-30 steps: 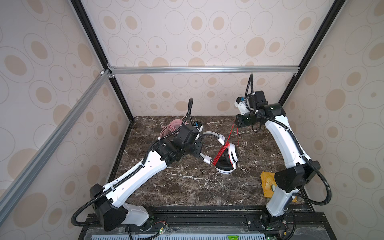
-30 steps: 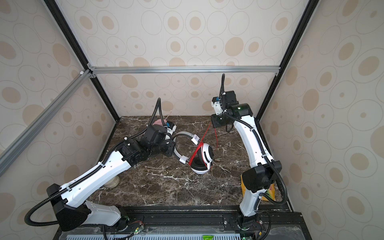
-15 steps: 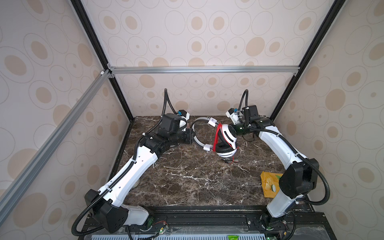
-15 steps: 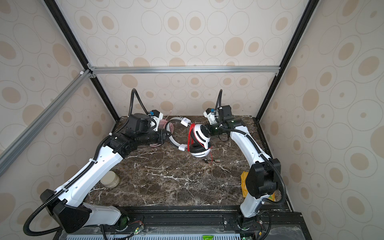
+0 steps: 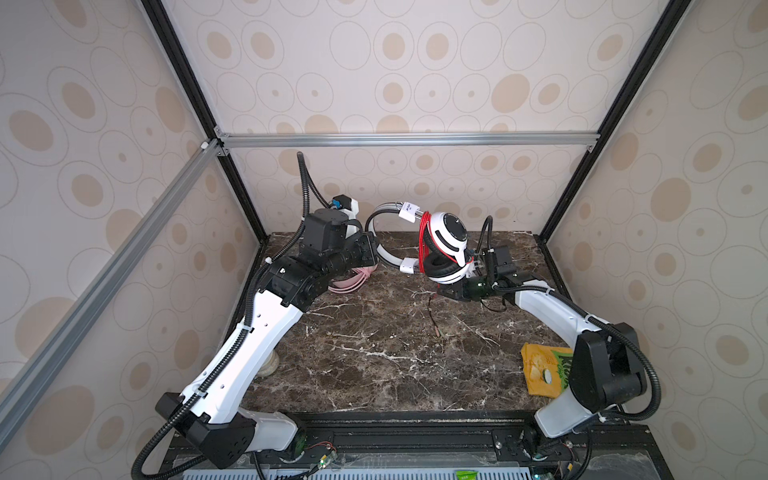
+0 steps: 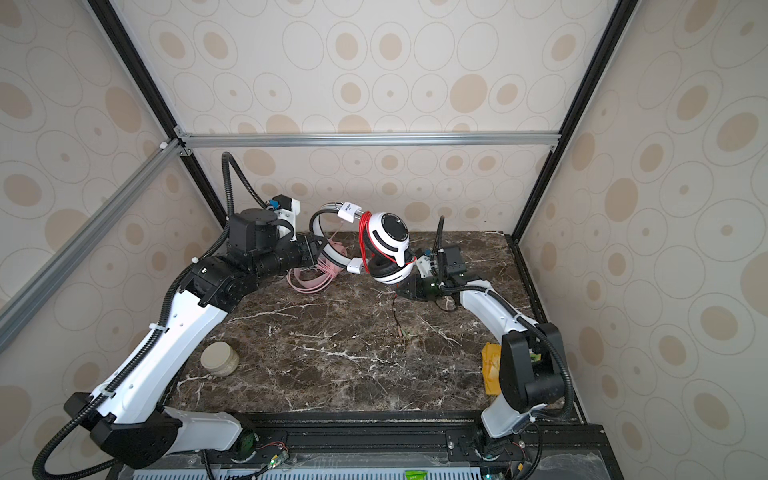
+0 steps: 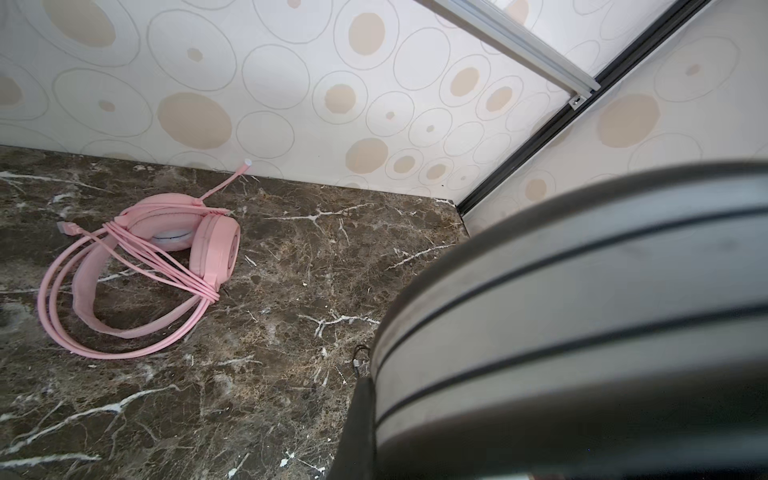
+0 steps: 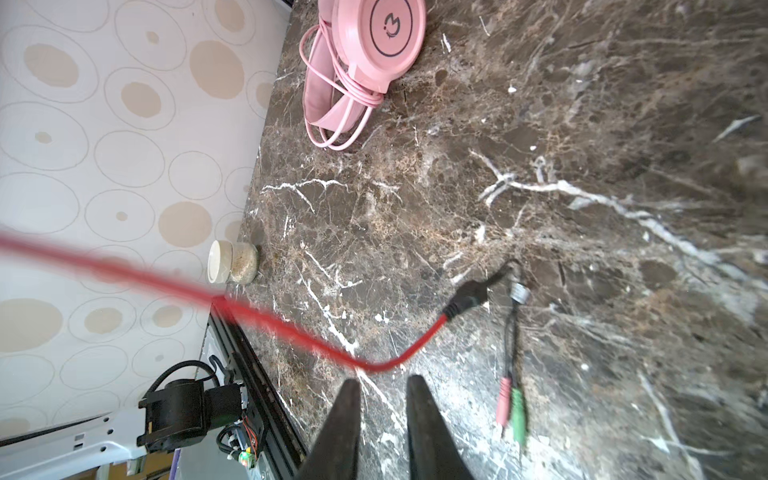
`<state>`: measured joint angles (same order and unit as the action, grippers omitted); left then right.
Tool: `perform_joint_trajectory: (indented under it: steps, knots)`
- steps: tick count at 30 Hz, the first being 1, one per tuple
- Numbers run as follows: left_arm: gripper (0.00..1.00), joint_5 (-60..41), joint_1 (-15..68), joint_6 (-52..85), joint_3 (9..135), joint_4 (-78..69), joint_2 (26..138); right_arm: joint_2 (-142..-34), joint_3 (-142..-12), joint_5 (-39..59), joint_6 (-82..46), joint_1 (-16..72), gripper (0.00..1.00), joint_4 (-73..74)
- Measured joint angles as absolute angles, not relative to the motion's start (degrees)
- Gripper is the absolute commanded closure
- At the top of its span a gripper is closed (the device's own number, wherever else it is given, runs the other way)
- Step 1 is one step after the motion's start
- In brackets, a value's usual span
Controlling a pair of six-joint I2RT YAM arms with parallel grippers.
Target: Wrap the headphones
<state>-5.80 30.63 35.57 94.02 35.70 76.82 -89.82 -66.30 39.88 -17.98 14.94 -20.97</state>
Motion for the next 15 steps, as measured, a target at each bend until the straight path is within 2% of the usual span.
perform_joint_trajectory:
  steps: [8,15]
  knots:
    - [1.0,-5.41,30.59,35.86,94.02,35.68,76.82,-82.89,-60.16,34.96,-15.84,15.03,0.53,-21.52]
    - [1.0,-4.03,30.52,36.21,96.84,37.19,77.38,-82.91,-57.28,31.2,-15.86,19.79,0.52,-20.58]
